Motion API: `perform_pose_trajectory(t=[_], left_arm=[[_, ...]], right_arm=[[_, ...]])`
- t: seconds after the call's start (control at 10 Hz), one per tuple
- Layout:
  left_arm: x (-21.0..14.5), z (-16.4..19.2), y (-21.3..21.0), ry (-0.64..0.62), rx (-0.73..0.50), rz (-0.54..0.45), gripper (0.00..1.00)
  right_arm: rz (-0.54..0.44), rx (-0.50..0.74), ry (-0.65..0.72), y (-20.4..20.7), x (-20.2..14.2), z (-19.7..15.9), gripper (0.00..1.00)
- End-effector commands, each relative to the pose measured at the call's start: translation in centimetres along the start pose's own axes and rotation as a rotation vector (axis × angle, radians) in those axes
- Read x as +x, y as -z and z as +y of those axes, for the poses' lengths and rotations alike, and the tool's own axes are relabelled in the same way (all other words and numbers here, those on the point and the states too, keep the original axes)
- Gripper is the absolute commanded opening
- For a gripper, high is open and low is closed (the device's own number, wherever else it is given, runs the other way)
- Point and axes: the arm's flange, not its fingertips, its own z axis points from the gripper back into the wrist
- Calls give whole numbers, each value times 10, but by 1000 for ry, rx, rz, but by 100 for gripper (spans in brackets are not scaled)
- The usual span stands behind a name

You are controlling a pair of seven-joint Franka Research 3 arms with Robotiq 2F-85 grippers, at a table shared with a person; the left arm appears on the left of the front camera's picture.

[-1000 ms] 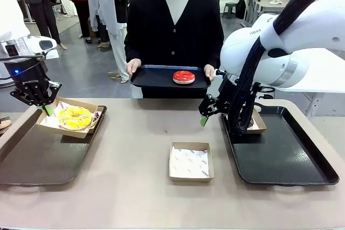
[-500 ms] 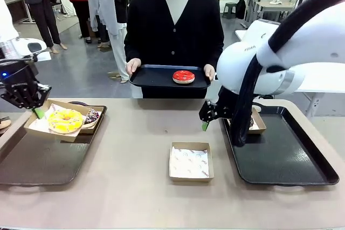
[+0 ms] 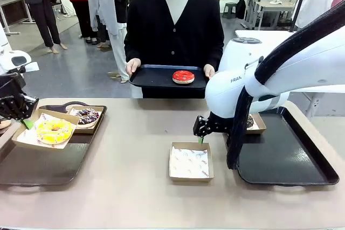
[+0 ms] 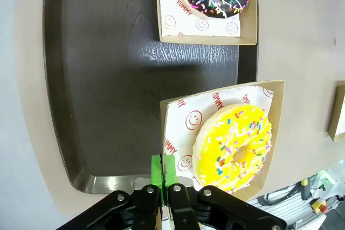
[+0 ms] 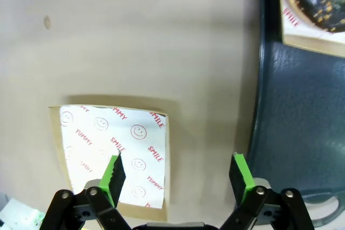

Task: Individually package the donuts and arrange them on the tray.
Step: Place the picked Paper togo box on the Handle tray while simultaneously picking up another Paper togo box from the table with the other hand.

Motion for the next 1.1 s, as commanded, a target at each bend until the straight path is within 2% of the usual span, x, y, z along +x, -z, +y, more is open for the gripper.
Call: perform_pose_trajectory(t=[0.0, 0.3, 0.4, 1.0], left_arm=[[0, 9, 10, 38, -20, -17, 1], [8, 11, 18, 48, -20, 1, 1], [10, 10, 21, 53, -18, 7, 1], [14, -4, 41, 82, 14, 45, 1]], right_arm=[[-1, -34, 19, 6, -3, 15, 100], [-23, -88, 22, 6, -24, 23, 100], [-57, -119, 38, 8, -29, 24, 100], [-41, -130, 75, 23, -27, 21, 100]])
